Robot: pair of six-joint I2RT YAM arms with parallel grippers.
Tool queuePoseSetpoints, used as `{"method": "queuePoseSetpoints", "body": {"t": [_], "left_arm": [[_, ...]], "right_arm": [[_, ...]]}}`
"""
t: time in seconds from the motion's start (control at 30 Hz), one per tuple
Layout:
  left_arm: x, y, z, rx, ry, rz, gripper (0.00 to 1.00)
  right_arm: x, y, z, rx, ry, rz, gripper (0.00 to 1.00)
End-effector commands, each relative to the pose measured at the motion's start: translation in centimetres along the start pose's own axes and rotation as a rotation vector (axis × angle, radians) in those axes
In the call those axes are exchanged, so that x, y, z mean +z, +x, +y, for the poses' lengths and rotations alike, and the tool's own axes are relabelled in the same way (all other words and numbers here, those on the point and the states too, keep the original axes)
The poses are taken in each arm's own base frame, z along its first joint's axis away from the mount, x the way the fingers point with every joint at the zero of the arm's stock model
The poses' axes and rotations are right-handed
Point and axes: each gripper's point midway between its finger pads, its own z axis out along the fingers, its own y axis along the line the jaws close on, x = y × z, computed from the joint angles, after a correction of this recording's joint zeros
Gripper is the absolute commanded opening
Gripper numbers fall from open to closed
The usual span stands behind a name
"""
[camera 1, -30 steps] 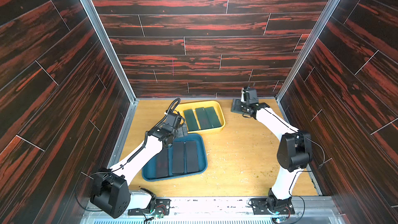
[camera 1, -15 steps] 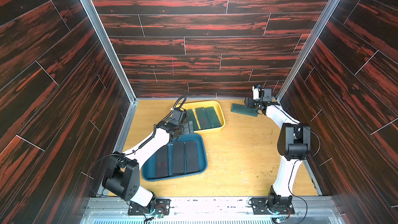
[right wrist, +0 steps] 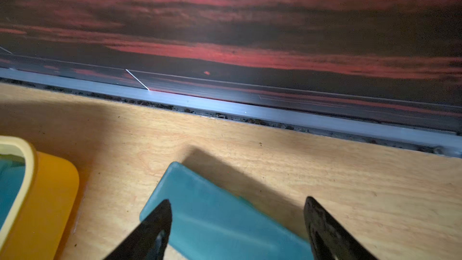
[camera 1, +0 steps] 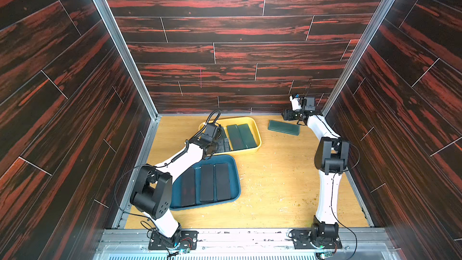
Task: Place the pencil cases by color into the storage box
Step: Move the pencil case to the center of the board.
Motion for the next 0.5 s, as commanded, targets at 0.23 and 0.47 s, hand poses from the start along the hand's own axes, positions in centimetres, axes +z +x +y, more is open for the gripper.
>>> {"method": "queuePoseSetpoints", "body": {"t": [0.23, 0.47], "left_arm": [[-1.2, -1.2, -0.7, -0.032, 0.061, -0.074, 0.99], [-2.1, -0.8, -0.5, -0.04, 0.062, -0.083, 0.99]], "right_arm": [[2.5, 5.3, 0.5, 0.179, -0.081, 0.213, 0.83], [2.9, 6.4, 1.4, 0.237, -0.128, 0.249, 0.83]]}}
